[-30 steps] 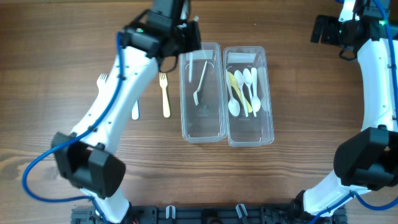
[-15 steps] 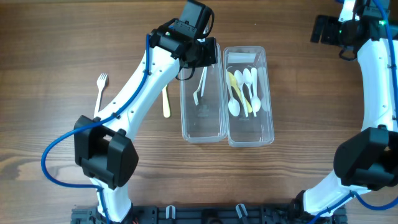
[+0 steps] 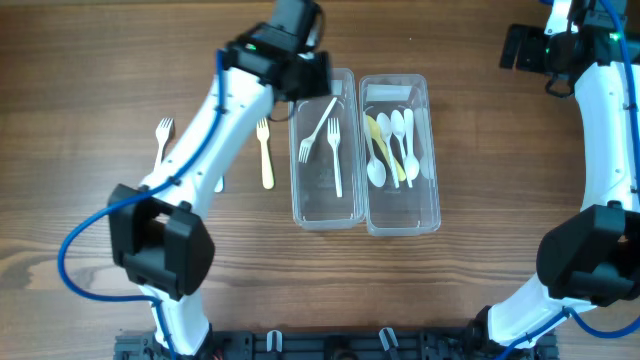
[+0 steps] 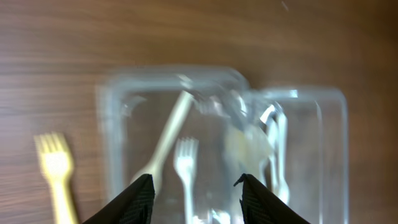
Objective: Pack container
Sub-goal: 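Carry white fork into the left container and release, then lower left gripper onto the yellow fork and grasp it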
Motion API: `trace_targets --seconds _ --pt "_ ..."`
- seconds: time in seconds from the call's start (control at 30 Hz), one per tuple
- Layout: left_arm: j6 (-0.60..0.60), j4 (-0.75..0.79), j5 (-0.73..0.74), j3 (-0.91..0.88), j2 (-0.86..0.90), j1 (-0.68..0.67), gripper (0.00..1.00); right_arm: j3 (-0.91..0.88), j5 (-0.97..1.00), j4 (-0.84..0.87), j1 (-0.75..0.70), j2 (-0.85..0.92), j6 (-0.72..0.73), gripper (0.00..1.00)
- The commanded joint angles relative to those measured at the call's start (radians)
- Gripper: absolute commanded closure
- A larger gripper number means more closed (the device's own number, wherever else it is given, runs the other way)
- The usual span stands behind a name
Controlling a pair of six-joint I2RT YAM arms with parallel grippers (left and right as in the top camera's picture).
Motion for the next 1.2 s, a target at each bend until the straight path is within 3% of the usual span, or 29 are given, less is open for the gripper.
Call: trace_targets --seconds 0.0,0.17,0.37,0.8,0.93,1.17 --pt "0.023 -0.013 -0.018 0.017 -0.099 0.118 0.53 0.01 0.006 0.002 0.003 -0.013 -0.012 0.0" --pt "0.023 -0.099 -0.042 0.015 -0.111 0.195 0.55 0.01 0.006 0.002 0.003 -0.013 -0.012 0.0" --pt "0.023 -0.179 -0.122 -0.049 -0.066 0.187 0.55 0.01 0.006 0.002 0.003 -0.013 -0.012 0.0" --pt "-0.014 -0.028 -0.122 -0.304 0.014 0.171 0.54 0.01 0.006 0.002 0.003 -0.013 -0.013 0.0" --pt "0.039 0.058 -0.111 -0.342 0.015 0.169 0.63 0.01 0.006 0.002 0.003 -0.013 -0.012 0.0" --pt "0.054 0.107 -0.107 -0.411 0.015 0.169 0.63 0.01 0.006 0.002 0.003 -0.013 -0.012 0.0"
